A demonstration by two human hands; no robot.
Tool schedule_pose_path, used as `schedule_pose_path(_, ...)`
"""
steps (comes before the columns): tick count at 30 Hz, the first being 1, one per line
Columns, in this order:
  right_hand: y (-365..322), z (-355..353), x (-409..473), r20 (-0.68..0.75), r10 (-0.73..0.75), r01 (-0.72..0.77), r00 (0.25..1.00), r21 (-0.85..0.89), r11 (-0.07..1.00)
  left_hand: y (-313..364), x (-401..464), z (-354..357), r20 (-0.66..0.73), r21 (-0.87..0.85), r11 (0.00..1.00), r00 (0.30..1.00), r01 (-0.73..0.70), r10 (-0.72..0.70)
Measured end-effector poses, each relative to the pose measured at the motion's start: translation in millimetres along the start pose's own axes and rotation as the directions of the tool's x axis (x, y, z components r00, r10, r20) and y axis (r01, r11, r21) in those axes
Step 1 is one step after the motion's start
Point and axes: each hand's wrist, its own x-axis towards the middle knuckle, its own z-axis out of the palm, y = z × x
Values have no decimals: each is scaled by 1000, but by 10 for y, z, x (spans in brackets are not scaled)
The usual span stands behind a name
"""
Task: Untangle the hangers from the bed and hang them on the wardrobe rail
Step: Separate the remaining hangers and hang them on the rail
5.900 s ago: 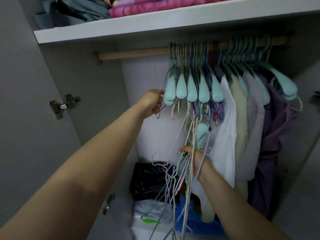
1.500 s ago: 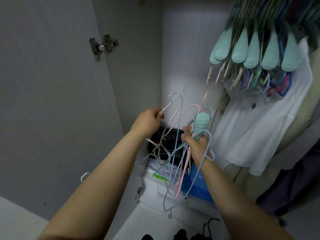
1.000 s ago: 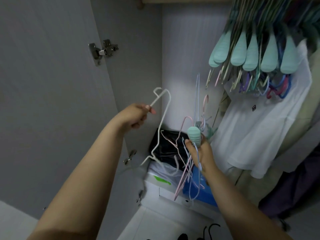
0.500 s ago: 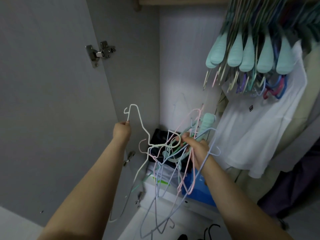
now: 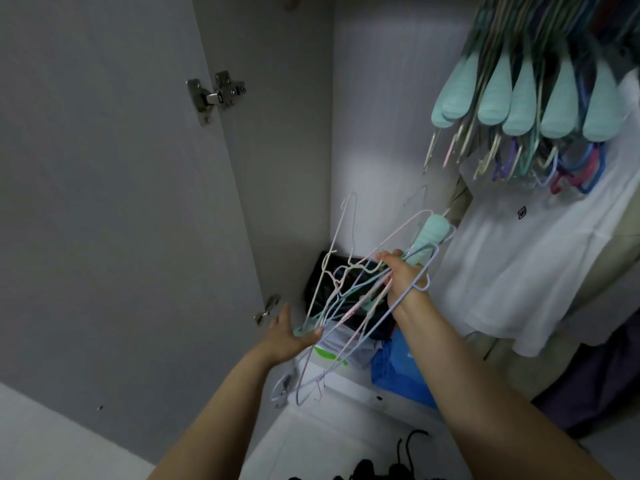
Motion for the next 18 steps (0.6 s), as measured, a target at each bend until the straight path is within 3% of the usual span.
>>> schedule_pose_path(2,-12,21,9,14,4,-4,1000,47,999,-31,-15,44,14,-208,978,1000,11,-8)
schedule_pose_path(4,-16,36,24,6,-13,13,1000,51,999,-42,-40,57,34,-297,955,999,23,-13)
schedule_pose_path(8,1,10,98,-15,-11,12,1000,109,994,-53,-11,22,22,-118,993,1000,22,-20)
schedule_pose_path(13,-29,-121,178,-20,22,-19,1000,173,985,-55,-13,18,16,-31,995,996,-91,92)
schedule_pose_path(16,-58,-178,196,-37,10,-3,999,165,986,-59,21,28,-183,213,976,979,-52,92)
schedule_pose_path(18,-58,-222,198,-16,-21,23,1000,100,995,-40,16,-47,-378,233,972,917,-40,129)
